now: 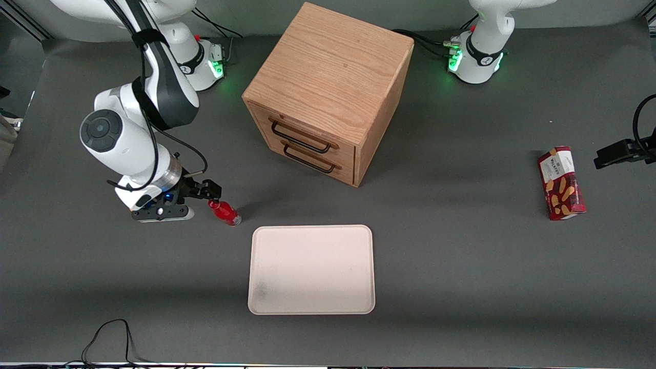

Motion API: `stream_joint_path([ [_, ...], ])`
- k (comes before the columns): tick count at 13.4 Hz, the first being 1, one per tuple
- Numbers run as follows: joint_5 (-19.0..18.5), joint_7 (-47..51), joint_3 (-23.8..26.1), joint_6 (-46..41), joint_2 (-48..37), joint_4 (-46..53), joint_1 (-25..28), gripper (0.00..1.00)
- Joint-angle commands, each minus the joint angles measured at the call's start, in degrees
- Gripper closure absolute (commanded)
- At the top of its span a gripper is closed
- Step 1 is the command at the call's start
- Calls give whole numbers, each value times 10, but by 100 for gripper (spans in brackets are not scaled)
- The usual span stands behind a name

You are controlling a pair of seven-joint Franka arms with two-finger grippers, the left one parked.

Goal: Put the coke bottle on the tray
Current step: 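Lower the right gripper around the bottle's body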

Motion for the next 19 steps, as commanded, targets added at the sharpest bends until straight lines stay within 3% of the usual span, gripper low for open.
stream_joint_path([
  [1,5,14,-6,55,-3,-43,8,0],
  [4,6,14,-4,116,9,-83,9,0],
  [17,5,15,1,155,47,-78,10,0],
  [18,5,17,5,153,46,-78,9,1],
  [19,6,17,8,150,45,-78,9,9],
])
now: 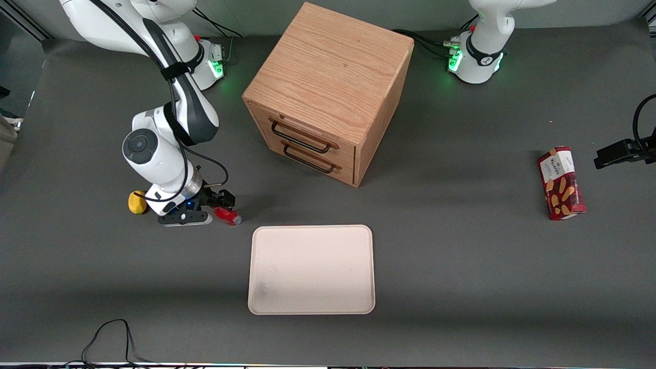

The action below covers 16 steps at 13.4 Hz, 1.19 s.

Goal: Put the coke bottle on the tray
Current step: 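Close the right gripper on the red bottle and lift it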

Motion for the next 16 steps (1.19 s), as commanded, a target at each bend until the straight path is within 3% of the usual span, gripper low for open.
stream_joint_path([
  [1,6,17,4,-6,-2,4,6,22],
  [3,5,22,4,-13,-3,4,6,47],
  [8,5,11,4,-14,-4,4,5,94],
  [11,5,10,5,-28,-7,17,4,100],
  [16,1,-15,2,-204,-21,141,-3,100],
])
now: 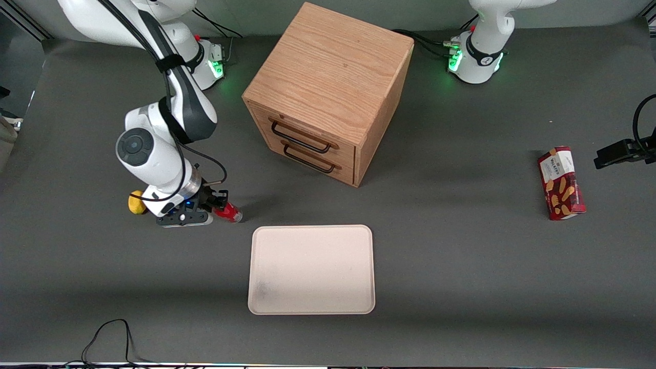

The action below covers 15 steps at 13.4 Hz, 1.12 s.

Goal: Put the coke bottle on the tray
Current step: 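Close the right gripper on the red bottle and lift it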

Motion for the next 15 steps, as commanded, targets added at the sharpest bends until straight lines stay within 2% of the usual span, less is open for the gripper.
stream_joint_path([
  [1,-1,-16,-3,-106,-14,84,-2,100],
  [7,-3,-20,-6,-327,-17,276,-6,100],
  [10,-2,-18,-6,-364,-20,322,-5,100],
  [13,3,-18,-5,-366,-13,338,-5,100],
  [15,4,-17,-2,-368,17,389,-3,100],
])
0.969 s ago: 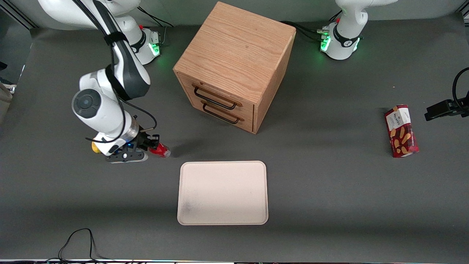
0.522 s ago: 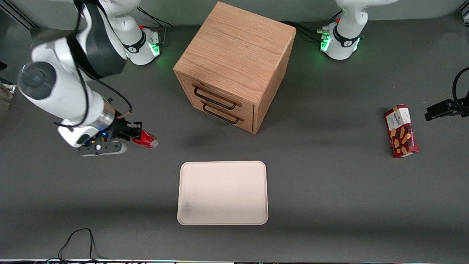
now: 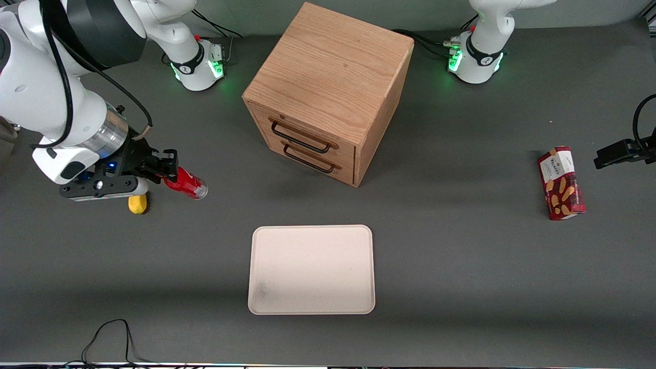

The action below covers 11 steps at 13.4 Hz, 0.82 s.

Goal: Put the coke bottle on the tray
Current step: 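Carry the held bottle over the white tray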

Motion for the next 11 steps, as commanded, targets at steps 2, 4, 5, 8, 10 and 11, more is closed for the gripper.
stream_joint_path([
  [2,5,-10,4,-17,88,137,4,100],
  [4,5,-6,13,-17,146,214,8,100],
  [5,5,-4,17,-17,175,247,9,100],
  [8,4,3,16,-16,247,313,21,100],
  [10,4,10,16,-10,300,377,22,100],
  [11,4,10,16,0,319,396,23,100],
])
